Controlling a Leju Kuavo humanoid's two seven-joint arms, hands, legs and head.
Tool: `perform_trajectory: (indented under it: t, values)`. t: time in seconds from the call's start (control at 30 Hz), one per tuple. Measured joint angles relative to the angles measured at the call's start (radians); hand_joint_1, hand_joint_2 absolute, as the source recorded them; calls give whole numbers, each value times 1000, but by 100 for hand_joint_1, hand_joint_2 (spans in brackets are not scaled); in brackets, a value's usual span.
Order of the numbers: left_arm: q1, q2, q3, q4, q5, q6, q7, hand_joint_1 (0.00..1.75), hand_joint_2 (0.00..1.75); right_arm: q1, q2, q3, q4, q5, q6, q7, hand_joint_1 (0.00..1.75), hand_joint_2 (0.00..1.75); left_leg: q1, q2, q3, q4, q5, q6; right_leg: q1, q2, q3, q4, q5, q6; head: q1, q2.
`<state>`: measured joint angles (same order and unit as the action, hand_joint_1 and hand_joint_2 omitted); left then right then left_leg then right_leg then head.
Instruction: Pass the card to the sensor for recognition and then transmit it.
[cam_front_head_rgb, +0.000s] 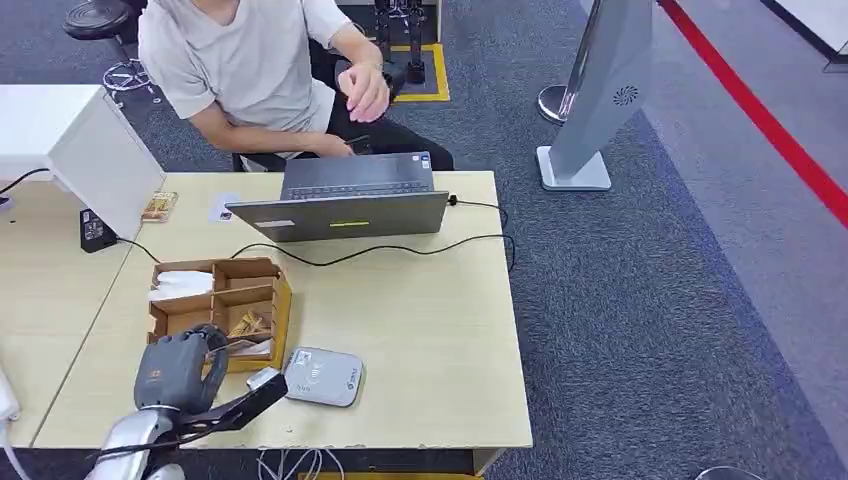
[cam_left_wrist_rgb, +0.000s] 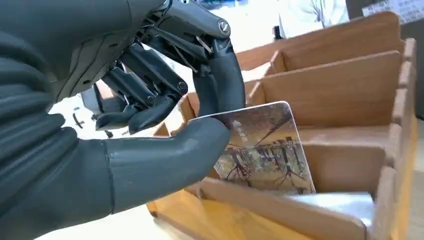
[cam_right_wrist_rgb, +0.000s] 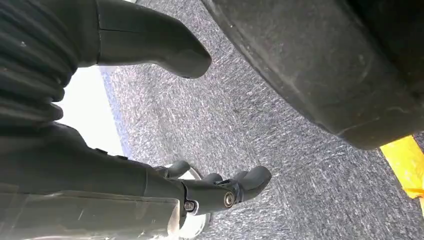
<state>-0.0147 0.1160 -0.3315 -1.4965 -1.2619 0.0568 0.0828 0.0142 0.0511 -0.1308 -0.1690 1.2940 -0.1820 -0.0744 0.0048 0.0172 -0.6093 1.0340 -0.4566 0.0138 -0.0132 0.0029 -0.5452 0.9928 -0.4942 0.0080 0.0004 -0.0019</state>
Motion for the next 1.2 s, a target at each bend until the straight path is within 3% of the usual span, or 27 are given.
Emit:
perform_trajectory:
  t: [0.13, 0.23, 0.33, 0.47, 0.73, 0.97, 1.2]
  values:
    - [5, 3, 0, -48, -18, 5, 6, 175, 175, 0, 0, 0, 0, -3, -3, 0, 0, 175, 0, 0, 0, 0, 0, 0, 0, 0, 0, 0, 0, 0, 0, 0]
    - [5, 18, -1, -111, -17, -31, 6, 175, 175, 1, 0, -1, 0, -12, -3, 0, 0, 175, 0, 0, 0, 0, 0, 0, 0, 0, 0, 0, 0, 0, 0, 0]
    - [5, 58, -24, -190, 3, -88, 6, 175, 175, 2, 0, -4, 0, -19, -4, 3, 0, 175, 0, 0, 0, 0, 0, 0, 0, 0, -1, 0, 0, 0, 0, 0]
    - [2, 106, -50, -278, 13, -109, 6, 175, 175, 3, 0, -9, 0, -20, -4, 3, 0, 175, 0, 0, 0, 0, 0, 0, 0, 0, 0, 0, 0, 0, 0, 0]
    - [2, 151, -78, -345, 21, -111, 6, 175, 175, 3, 0, -19, 0, -23, -4, 3, 0, 175, 0, 0, 0, 0, 0, 0, 0, 0, 0, 0, 0, 0, 0, 0]
    - [-23, 235, -106, -437, 74, -121, -3, 175, 175, 3, 0, -27, 0, -33, -3, 2, 0, 175, 0, 0, 0, 0, 0, 0, 0, 0, -1, 0, 0, 0, 0, 0]
    - [-63, 265, -111, -483, 96, -138, -2, 175, 175, 3, 0, -28, 0, -33, -3, 0, 0, 175, 0, 0, 0, 0, 0, -1, 0, 0, -1, 1, 0, 0, 0, 0]
